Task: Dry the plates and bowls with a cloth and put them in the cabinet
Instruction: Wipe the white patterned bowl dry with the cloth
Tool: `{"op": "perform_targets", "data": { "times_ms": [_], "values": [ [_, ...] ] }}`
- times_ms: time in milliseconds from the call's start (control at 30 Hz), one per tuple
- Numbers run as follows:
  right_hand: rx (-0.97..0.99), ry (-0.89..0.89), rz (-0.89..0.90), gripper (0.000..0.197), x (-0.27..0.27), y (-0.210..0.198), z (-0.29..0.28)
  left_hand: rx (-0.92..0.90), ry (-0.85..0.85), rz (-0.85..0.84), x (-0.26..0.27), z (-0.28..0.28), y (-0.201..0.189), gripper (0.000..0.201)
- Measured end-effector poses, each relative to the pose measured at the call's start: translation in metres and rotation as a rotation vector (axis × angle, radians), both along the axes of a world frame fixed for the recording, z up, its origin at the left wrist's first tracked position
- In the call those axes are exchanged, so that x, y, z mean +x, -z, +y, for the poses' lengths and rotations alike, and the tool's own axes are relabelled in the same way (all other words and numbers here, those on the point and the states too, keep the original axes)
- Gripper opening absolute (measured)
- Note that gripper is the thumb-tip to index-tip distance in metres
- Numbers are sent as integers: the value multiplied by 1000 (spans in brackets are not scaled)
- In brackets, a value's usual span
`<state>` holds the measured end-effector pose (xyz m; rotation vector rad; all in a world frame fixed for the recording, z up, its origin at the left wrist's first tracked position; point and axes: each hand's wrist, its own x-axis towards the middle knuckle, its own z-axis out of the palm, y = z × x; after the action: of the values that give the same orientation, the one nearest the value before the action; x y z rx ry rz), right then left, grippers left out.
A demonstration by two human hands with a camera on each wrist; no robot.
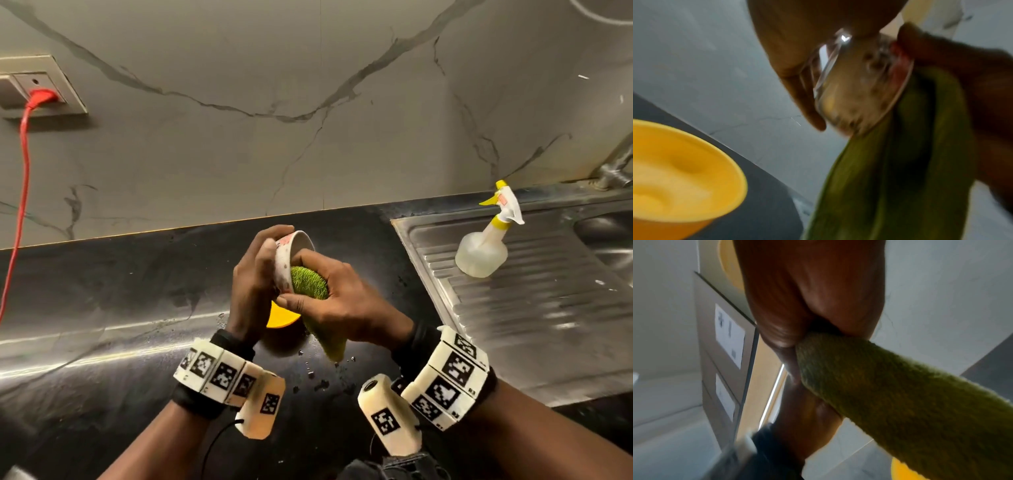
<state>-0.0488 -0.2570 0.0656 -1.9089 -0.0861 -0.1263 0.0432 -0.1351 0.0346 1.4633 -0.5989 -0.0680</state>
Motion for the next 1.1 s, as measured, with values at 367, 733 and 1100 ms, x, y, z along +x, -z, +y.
{"op": "perform_targets", "data": {
  "times_ms": [367,733,1100],
  "values": [
    [60,62,-21,28,-3,11,15,-61,-30,192,-2,-6,-2,38],
    [447,-12,31,30,-2,5,6,28,-115,-360,-5,0,14,35],
    [211,4,5,28,-2,7,12,-95,102,475,2,-3,-12,46]
  ]
}}
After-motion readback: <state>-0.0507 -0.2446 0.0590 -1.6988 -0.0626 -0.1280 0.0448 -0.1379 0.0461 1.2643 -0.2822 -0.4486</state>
